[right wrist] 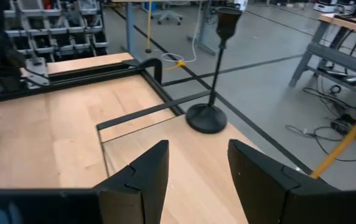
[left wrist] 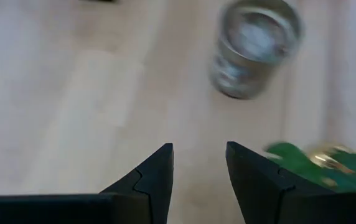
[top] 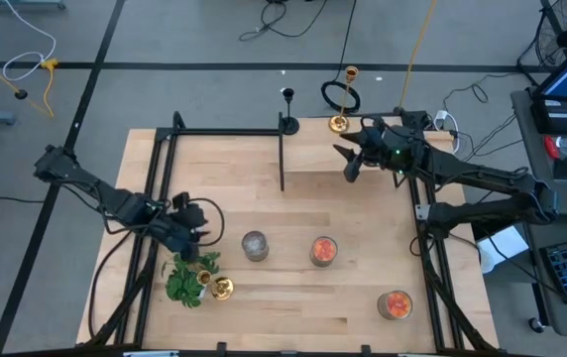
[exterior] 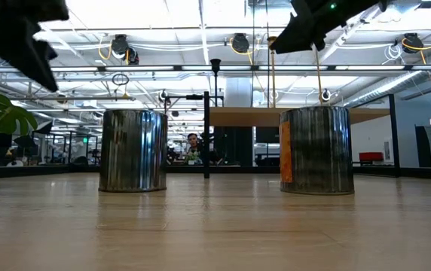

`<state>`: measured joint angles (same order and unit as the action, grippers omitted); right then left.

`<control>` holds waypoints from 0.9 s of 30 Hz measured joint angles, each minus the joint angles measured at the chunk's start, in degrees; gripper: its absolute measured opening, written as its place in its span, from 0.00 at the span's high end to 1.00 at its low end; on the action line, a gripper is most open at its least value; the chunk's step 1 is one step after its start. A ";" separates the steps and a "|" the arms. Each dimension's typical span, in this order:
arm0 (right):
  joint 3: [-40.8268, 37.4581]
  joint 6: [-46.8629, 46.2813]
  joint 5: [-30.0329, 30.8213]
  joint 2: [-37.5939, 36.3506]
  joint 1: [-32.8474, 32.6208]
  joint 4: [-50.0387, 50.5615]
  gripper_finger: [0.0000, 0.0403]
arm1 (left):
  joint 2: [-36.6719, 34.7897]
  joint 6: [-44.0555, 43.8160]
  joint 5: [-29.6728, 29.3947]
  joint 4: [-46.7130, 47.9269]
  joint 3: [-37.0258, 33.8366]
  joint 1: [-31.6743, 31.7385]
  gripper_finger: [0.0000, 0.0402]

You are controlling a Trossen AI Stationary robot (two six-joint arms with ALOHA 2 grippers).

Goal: Pick & Place candle stick holders
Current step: Put the gold candle holder on the shelf

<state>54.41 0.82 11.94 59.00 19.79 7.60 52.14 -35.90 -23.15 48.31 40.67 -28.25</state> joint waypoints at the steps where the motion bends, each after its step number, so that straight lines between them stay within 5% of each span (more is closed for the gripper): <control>1: 0.00 0.00 0.00 0.01 -0.34 0.00 0.59 | -0.65 -0.03 1.86 -1.63 -1.27 0.00 0.62; 12: 0.00 -0.13 -0.03 0.02 -3.45 -2.07 0.60 | 0.04 20.08 18.02 -19.80 -10.53 -0.07 0.62; 27: 0.02 -0.15 -0.03 0.02 -4.61 -3.06 0.60 | -0.17 31.33 23.71 -26.49 -10.56 -0.28 0.62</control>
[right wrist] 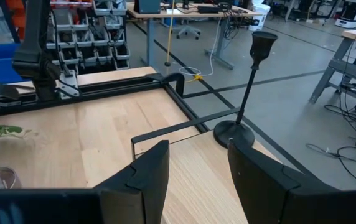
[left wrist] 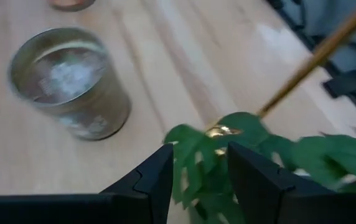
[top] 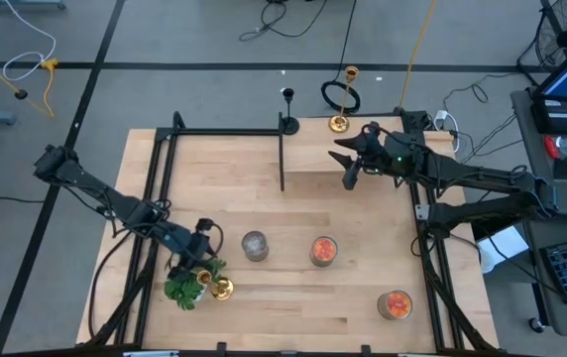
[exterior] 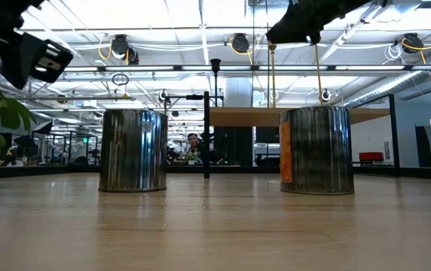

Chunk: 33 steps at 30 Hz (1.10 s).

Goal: Pick & Place candle stick holders
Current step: Put the gold candle holder on the shelf

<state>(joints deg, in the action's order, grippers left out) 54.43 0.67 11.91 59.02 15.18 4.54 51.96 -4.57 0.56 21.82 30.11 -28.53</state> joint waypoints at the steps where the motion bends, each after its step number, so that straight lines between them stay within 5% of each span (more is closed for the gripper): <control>1: 0.00 0.00 -0.01 0.00 0.00 0.00 0.60 | 0.00 0.94 0.61 -0.60 0.00 -0.09 0.62; 11: 0.00 -0.02 -0.01 0.00 0.02 0.00 0.60 | 0.00 7.24 7.42 -9.67 0.00 -1.95 0.62; 33: 0.00 -0.03 -0.01 0.00 0.02 0.00 0.61 | 0.62 5.67 6.69 -17.69 0.00 -3.38 0.62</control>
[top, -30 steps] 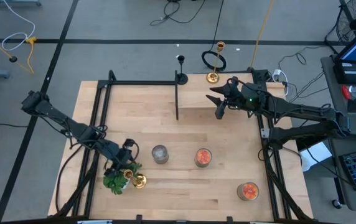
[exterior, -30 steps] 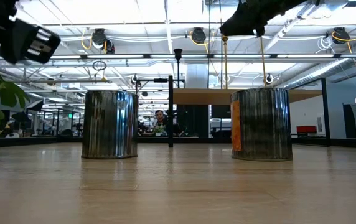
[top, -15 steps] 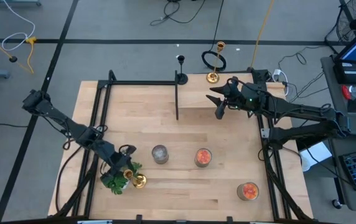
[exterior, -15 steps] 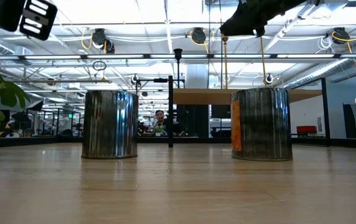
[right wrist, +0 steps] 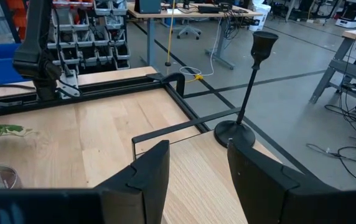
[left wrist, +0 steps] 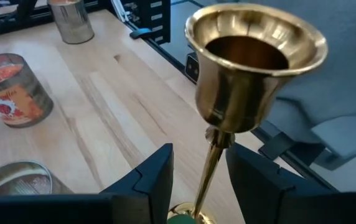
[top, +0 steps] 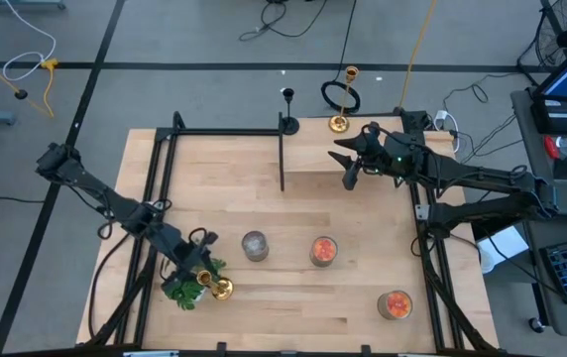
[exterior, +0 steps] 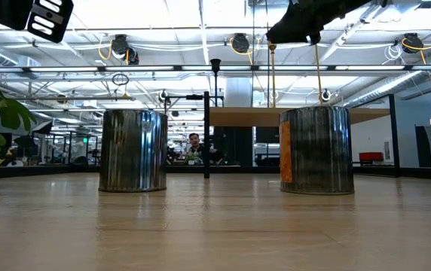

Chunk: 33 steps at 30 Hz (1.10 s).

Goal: Pick & Place candle stick holders
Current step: Put the gold candle holder on the shelf

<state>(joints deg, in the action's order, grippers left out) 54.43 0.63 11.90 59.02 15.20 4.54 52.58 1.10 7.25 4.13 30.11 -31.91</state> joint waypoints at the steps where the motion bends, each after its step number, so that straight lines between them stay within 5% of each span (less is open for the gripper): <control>1: 0.00 0.00 0.00 0.00 0.00 0.00 0.61 | 0.17 0.01 -0.01 -0.03 0.00 0.00 0.62; 7: 0.00 0.01 -0.02 0.00 0.00 0.00 0.60 | 1.80 0.16 -1.36 -2.35 0.00 0.01 0.65; 15: 0.00 0.01 -0.18 0.00 0.00 0.02 0.59 | 2.20 0.17 -0.22 -4.14 0.00 -0.02 0.95; 22: 0.04 -2.99 -9.04 1.58 0.00 0.12 0.59 | 2.13 0.63 -6.92 -15.95 0.01 0.14 0.92; 33: 0.04 -4.42 -16.63 8.18 -5.68 -0.32 0.60 | 2.16 -4.28 -20.48 -16.11 4.88 3.75 0.93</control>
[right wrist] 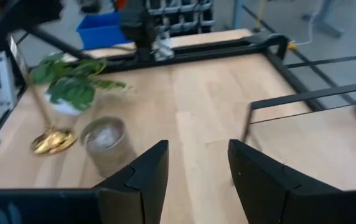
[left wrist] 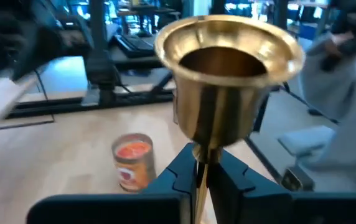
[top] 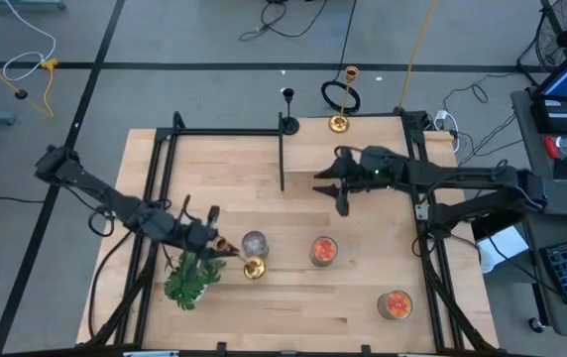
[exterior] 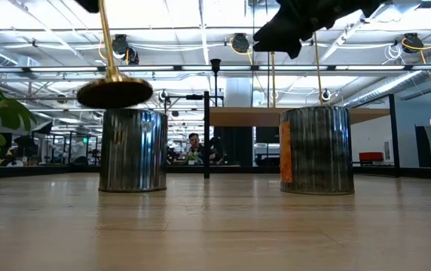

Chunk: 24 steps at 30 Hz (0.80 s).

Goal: Pick & Place candle stick holders
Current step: Put the gold candle holder on the shelf

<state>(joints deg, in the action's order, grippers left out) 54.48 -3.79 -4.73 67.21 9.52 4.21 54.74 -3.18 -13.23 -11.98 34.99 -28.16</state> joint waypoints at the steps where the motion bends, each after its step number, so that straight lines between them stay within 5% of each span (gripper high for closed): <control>1: 0.00 0.00 0.00 0.52 -0.82 -0.48 0.60 | 0.02 -0.06 0.10 0.04 0.87 0.47 0.94; 13: 0.00 2.08 0.00 7.89 -7.31 -18.30 0.60 | 0.70 -1.61 -2.70 -1.29 6.58 12.28 0.96; 24: -0.07 3.22 0.11 12.70 -6.97 -26.25 0.60 | 11.17 -1.45 -1.85 -13.98 6.55 23.45 0.94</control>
<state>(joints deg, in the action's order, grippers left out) 54.41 -0.57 -4.62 79.91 2.56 -22.03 65.91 -4.63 -15.08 -25.96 41.54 -4.71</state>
